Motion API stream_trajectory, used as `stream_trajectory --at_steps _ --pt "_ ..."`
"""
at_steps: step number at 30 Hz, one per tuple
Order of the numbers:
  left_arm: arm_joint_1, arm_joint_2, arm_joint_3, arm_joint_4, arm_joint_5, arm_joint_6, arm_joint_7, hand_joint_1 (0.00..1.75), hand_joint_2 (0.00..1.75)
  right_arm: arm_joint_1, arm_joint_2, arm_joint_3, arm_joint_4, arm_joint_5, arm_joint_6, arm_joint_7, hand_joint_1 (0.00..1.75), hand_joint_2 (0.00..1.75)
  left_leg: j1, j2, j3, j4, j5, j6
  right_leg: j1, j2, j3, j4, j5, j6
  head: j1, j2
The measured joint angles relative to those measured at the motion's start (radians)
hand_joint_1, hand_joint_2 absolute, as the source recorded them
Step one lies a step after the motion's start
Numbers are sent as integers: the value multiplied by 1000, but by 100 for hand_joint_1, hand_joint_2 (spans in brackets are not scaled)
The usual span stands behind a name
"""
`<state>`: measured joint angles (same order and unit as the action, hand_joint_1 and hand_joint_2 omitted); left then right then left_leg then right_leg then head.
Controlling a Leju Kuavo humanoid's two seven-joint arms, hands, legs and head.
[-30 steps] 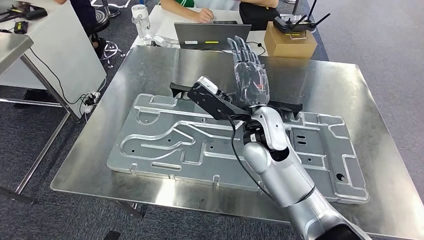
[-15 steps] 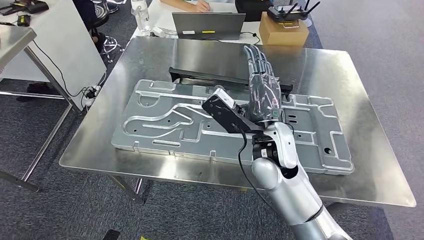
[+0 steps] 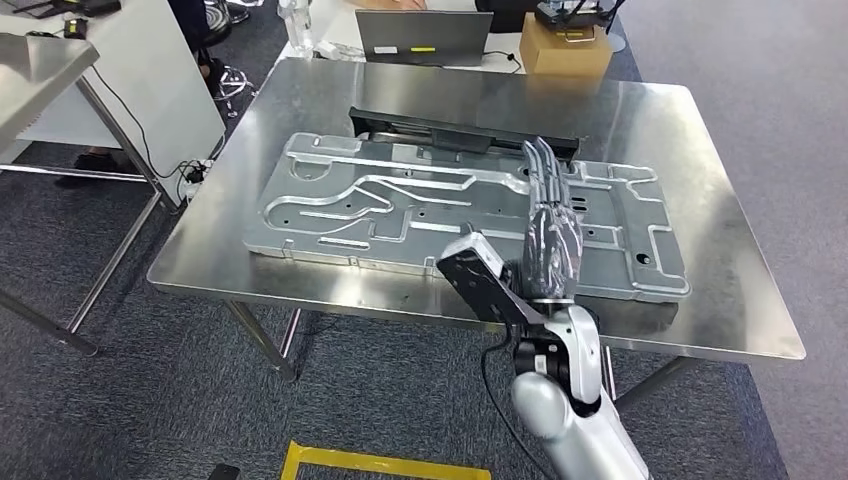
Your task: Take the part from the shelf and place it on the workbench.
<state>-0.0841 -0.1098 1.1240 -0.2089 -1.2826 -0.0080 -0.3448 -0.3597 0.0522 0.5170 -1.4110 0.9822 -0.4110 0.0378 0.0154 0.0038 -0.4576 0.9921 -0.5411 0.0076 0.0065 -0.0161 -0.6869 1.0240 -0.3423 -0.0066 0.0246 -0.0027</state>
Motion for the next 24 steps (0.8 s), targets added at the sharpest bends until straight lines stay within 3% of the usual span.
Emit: stream_trajectory --at_steps 1,2,5,6,7,8,9,10,12,13,14,16,17,20,21,22,24 --pt "1 -1 1 0 3 1 0 0 0 33 -2 -7 -13 -1 -12 -5 0 0 2 3 -8 -3 12 9 -1 3 -5 6 -13 6 0 0" --pt "2 -1 3 0 6 2 0 0 0 65 -4 -15 -26 -6 -23 -14 0 0 5 6 -20 -6 26 18 -3 6 -15 29 -47 11 1 0" --pt "4 -2 17 1 27 4 -2 0 0 189 -8 -52 -73 -84 -64 -76 0 0 7 8 -68 -6 65 31 -11 12 -56 200 -203 26 2 0" --pt "7 -2 23 1 35 5 -4 0 0 246 -7 -74 -91 -129 -84 -109 0 0 6 7 -86 -4 77 31 -13 12 -59 259 -224 29 2 0" --pt "10 -3 31 1 43 6 -6 0 0 300 -6 -99 -105 -176 -104 -142 0 0 6 6 -103 -2 88 29 -14 12 -52 295 -219 31 2 0" --pt "13 -4 38 1 49 6 -8 0 0 352 -2 -129 -116 -221 -124 -175 0 0 6 6 -119 2 97 27 -14 12 -30 299 -197 31 3 0" --pt "17 -6 45 1 54 7 -9 0 0 399 3 -160 -121 -258 -140 -207 0 0 6 6 -134 5 106 24 -14 12 10 268 -170 29 3 0" --pt "18 -7 51 1 58 8 -10 0 0 440 10 -193 -125 -284 -153 -235 0 0 6 6 -146 10 113 21 -13 12 68 203 -156 24 2 0" --pt "19 -11 63 1 64 10 -12 0 0 514 33 -263 -127 -306 -164 -290 0 0 4 6 -160 17 126 11 -8 12 189 40 -178 15 2 0" --pt "18 -13 69 1 67 13 -14 0 0 545 49 -304 -126 -308 -162 -317 0 0 3 7 -162 18 134 5 -5 12 226 -16 -196 10 2 0" --pt "18 -15 75 1 69 16 -19 0 0 571 68 -350 -122 -307 -154 -343 0 0 3 7 -163 17 142 -2 -2 12 241 -44 -206 7 1 0" --pt "21 -17 86 1 76 23 -38 0 0 614 114 -457 -97 -302 -121 -405 0 0 5 7 -167 17 146 -15 -3 9 230 -52 -190 -5 1 0" --pt "23 -18 91 1 78 26 -47 0 0 629 139 -517 -78 -300 -101 -438 0 0 6 6 -175 32 123 -20 -5 7 220 -54 -179 -14 1 0" --pt "25 -22 103 1 81 35 -59 0 0 652 204 -686 -7 -307 -68 -522 0 0 7 5 -216 178 -27 -27 -4 3 174 -53 -143 -32 0 0" --pt "25 -23 105 1 81 38 -61 0 0 652 218 -738 27 -308 -64 -541 0 0 8 5 -225 240 -55 -29 -2 2 157 -51 -133 -33 0 0" --pt "25 -23 108 1 81 40 -64 0 0 648 229 -793 70 -302 -60 -559 0 0 7 5 -226 287 -52 -30 0 2 139 -48 -123 -33 0 0" --pt "25 -24 116 1 77 46 -67 0 0 626 248 -908 175 -273 -53 -599 0 0 6 5 -191 300 14 -26 3 1 104 -38 -103 -30 0 0"
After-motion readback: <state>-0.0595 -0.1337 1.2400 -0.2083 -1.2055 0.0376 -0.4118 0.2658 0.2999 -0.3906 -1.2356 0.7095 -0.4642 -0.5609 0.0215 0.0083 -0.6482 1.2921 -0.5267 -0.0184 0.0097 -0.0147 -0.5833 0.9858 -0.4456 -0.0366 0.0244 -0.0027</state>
